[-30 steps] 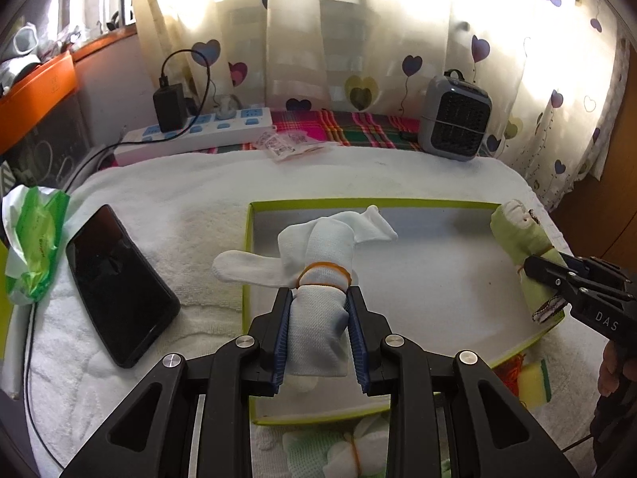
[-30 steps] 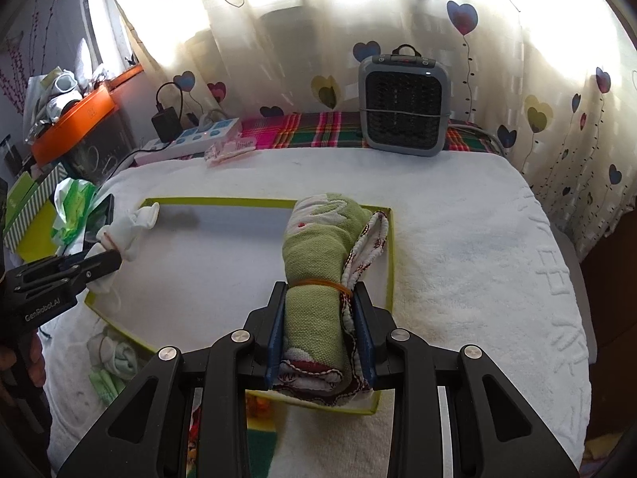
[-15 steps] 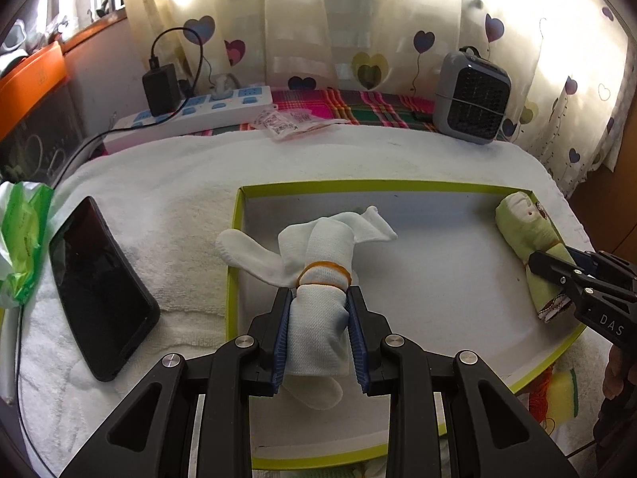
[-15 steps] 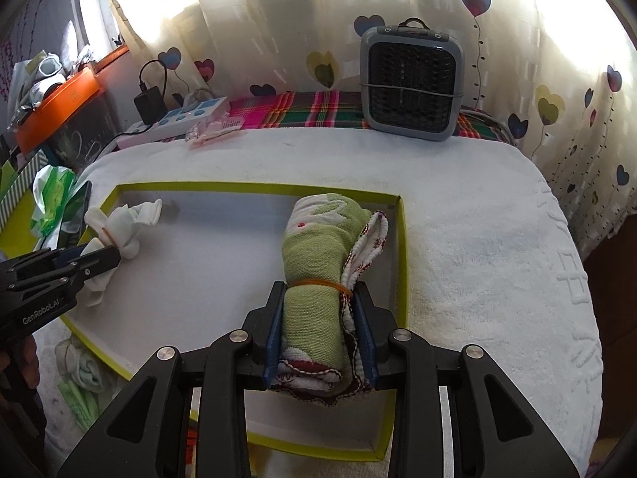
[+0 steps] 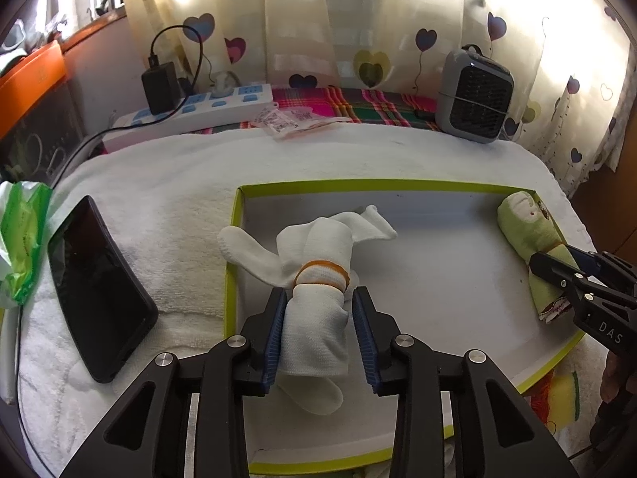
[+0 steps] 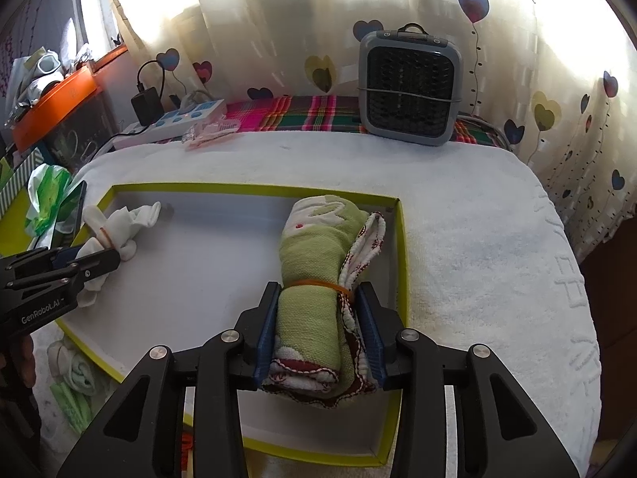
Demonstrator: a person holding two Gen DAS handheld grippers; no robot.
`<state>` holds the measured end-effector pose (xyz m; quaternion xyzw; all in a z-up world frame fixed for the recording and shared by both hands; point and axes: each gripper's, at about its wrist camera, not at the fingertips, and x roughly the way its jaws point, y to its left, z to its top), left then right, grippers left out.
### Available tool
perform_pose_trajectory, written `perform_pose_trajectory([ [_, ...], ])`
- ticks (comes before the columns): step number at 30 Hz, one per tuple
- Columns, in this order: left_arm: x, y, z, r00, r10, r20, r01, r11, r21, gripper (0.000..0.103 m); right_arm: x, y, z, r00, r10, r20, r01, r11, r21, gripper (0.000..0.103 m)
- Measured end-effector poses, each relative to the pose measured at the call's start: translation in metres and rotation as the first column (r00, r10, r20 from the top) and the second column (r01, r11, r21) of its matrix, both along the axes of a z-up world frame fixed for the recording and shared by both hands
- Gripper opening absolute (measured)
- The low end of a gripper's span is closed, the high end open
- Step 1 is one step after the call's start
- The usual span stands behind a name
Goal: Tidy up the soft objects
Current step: 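Carry the sock bundle with the left tool while the right tool carries the towel into the green box, then open both tools and withdraw them from the green box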
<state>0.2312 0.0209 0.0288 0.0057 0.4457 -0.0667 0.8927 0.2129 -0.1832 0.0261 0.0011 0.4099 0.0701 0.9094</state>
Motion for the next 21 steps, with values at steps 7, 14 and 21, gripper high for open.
perform_pose_trajectory([
  [7, -0.003, -0.002, 0.003, 1.000, 0.000, 0.007, 0.000, 1.000, -0.008, 0.044, -0.003, 0.000, 0.002, 1.000, -0.002, 0.012, 0.002, 1.000, 0.002, 0.043],
  [14, -0.013, 0.000, 0.010, 1.000, 0.002, 0.025, -0.001, 1.000, -0.023, 0.047, -0.012, -0.001, 0.007, 0.999, -0.004, 0.034, 0.003, 1.000, 0.017, 0.049],
  [21, -0.030, 0.004, 0.020, 0.999, 0.002, 0.048, 0.000, 0.999, -0.034, 0.047, -0.027, -0.002, 0.016, 0.998, -0.009, 0.056, 0.007, 0.999, 0.036, 0.052],
])
